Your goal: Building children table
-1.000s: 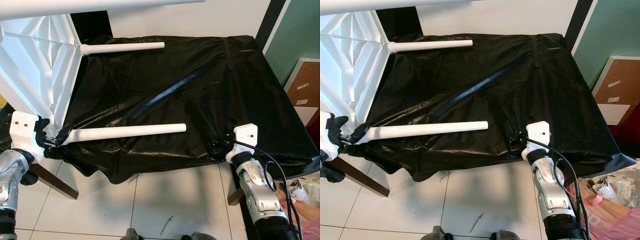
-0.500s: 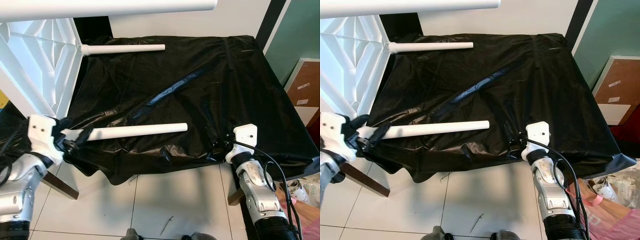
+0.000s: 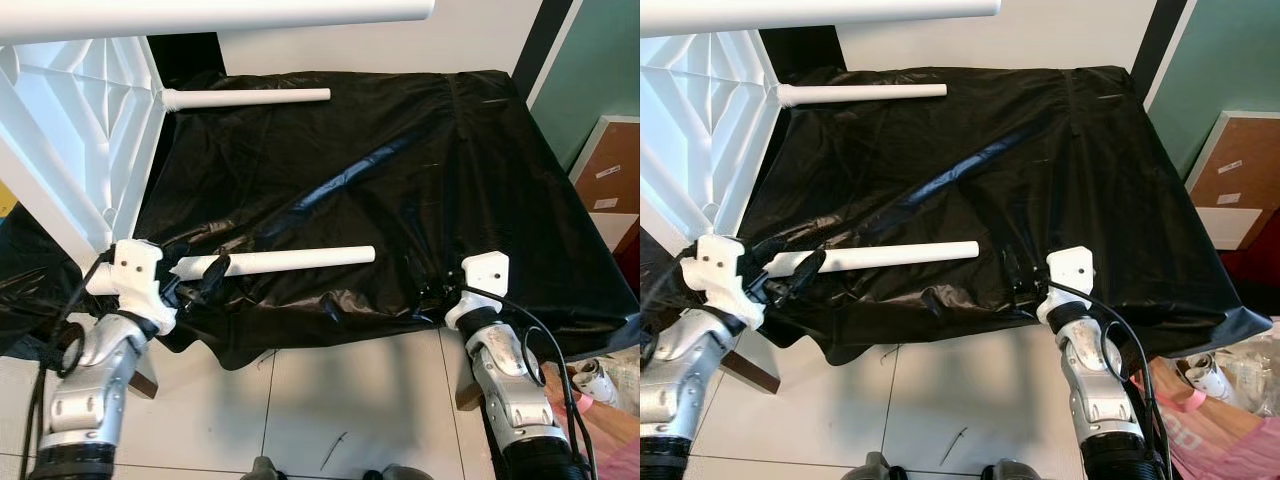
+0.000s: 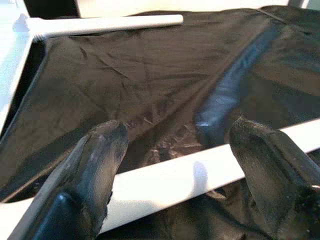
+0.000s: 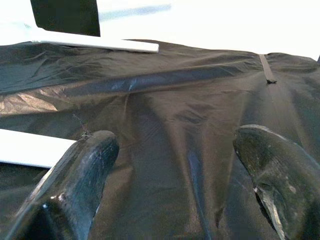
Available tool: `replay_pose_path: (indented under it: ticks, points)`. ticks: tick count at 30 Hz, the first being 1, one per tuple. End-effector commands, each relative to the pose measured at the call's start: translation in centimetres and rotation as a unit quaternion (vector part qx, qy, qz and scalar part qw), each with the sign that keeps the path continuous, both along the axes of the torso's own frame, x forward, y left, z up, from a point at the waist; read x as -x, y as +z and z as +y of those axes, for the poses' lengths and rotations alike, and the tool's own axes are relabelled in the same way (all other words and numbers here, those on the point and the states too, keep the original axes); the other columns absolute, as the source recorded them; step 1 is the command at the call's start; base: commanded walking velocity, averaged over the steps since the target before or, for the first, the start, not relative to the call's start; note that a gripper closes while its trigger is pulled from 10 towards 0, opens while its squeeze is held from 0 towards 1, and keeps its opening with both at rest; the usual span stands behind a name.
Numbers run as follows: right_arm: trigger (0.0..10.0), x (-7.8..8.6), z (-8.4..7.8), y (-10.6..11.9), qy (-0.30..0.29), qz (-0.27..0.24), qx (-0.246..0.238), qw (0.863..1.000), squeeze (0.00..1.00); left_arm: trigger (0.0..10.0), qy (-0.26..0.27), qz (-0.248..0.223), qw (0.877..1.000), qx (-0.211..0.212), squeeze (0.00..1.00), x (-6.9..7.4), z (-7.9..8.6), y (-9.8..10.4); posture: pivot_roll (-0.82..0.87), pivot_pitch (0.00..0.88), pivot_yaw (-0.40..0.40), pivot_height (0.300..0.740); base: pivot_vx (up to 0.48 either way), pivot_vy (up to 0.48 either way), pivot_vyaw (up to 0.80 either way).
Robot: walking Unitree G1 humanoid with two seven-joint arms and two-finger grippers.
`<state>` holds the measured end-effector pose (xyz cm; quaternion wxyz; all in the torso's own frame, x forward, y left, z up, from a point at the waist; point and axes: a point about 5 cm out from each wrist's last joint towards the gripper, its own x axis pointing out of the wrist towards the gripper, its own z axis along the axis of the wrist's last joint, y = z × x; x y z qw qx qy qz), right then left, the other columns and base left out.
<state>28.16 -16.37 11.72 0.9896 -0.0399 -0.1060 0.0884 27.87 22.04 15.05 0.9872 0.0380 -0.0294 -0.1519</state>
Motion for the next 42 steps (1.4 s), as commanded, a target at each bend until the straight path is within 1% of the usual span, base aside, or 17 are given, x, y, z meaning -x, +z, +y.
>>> replay_pose_path:
  ticks: [1,3,5,6,7,8,9,11,12,13,14,19,20,36,42]
  points:
    - [10.0,0.2,0.0,0.1,-0.003,-0.007,-0.006,1.0,0.0,10.0,0.017,-0.01,1.0,0.003,0.0,0.1,-0.2,0.0,-0.02,0.069,0.025,0.74,0.0,0.0,0.0]
    - [10.0,0.3,-0.2,0.1,-0.009,-0.01,-0.004,1.0,0.0,10.0,0.033,-0.024,0.999,0.019,0.0,0.6,-0.7,0.0,-0.02,0.066,0.024,0.74,0.0,0.0,0.0]
    - [10.0,0.3,-0.2,0.1,-0.009,-0.01,-0.004,1.0,0.0,10.0,0.033,-0.024,0.999,0.019,0.0,0.6,-0.7,0.0,-0.02,0.066,0.024,0.74,0.0,0.0,0.0]
    - [10.0,0.4,-0.3,0.1,-0.013,-0.011,-0.003,1.0,0.0,10.0,0.039,-0.029,0.999,0.025,0.0,1.0,-0.9,-0.1,-0.02,0.065,0.023,0.74,0.0,0.0,0.0]
    - [10.0,0.4,-0.3,0.1,-0.013,-0.011,-0.003,1.0,0.0,10.0,0.039,-0.029,0.999,0.025,0.0,1.0,-0.9,-0.1,-0.02,0.065,0.023,0.74,0.0,0.0,0.0]
    - [10.0,0.4,-0.5,0.1,-0.018,-0.013,-0.003,1.0,0.0,10.0,0.048,-0.036,0.998,0.037,0.0,1.5,-1.1,-0.2,-0.02,0.061,0.017,0.74,0.0,0.0,0.0]
    - [10.0,0.4,-0.5,0.1,-0.018,-0.013,-0.003,1.0,0.0,10.0,0.048,-0.036,0.998,0.037,0.0,1.5,-1.1,-0.2,-0.02,0.061,0.017,0.74,0.0,0.0,0.0]
    - [10.0,0.5,-0.6,0.2,-0.027,-0.017,-0.004,0.999,0.0,10.0,0.06,-0.052,0.995,0.055,0.0,2.4,-1.5,-0.3,-0.02,0.058,0.011,0.74,0.0,0.0,0.0]
    - [10.0,0.5,-0.6,0.2,-0.027,-0.017,-0.004,0.999,0.0,10.0,0.06,-0.052,0.995,0.055,0.0,2.4,-1.5,-0.3,-0.02,0.058,0.011,0.74,0.0,0.0,0.0]
    - [10.0,0.5,-0.6,0.2,-0.029,-0.018,-0.005,0.999,0.0,10.0,0.064,-0.053,0.995,0.063,0.0,2.7,-1.7,-0.4,-0.02,0.055,0.008,0.74,0.0,0.0,0.0]
    - [10.0,0.5,-0.6,0.2,-0.029,-0.019,-0.005,0.999,0.0,10.0,0.067,-0.053,0.994,0.061,0.0,2.9,-1.9,-0.5,-0.01,0.055,0.007,0.74,0.0,0.0,0.0]
    - [10.0,0.5,-0.5,0.2,-0.031,-0.02,-0.005,0.999,0.0,10.0,0.08,-0.049,0.993,0.066,0.0,3.1,-2.0,-0.8,-0.01,0.049,-0.001,0.74,0.0,0.0,0.0]
    - [10.0,0.5,-0.5,0.2,-0.032,-0.02,-0.006,0.999,0.0,10.0,0.085,-0.044,0.993,0.076,0.0,3.1,-2.1,-0.9,-0.01,0.049,-0.001,0.74,0.0,0.0,0.0]
    - [10.0,0.3,-0.6,0.2,-0.028,-0.02,-0.001,0.999,0.0,10.0,0.096,-0.035,0.991,0.086,0.0,3.3,-2.0,-1.2,-0.01,0.039,-0.005,0.74,0.0,0.0,0.0]
    - [10.0,0.1,-0.7,0.4,-0.029,-0.022,-0.001,0.999,0.0,10.0,0.095,-0.037,0.991,0.089,0.0,3.1,-1.9,-1.1,-0.01,0.037,-0.005,0.74,0.0,0.323,0.0]
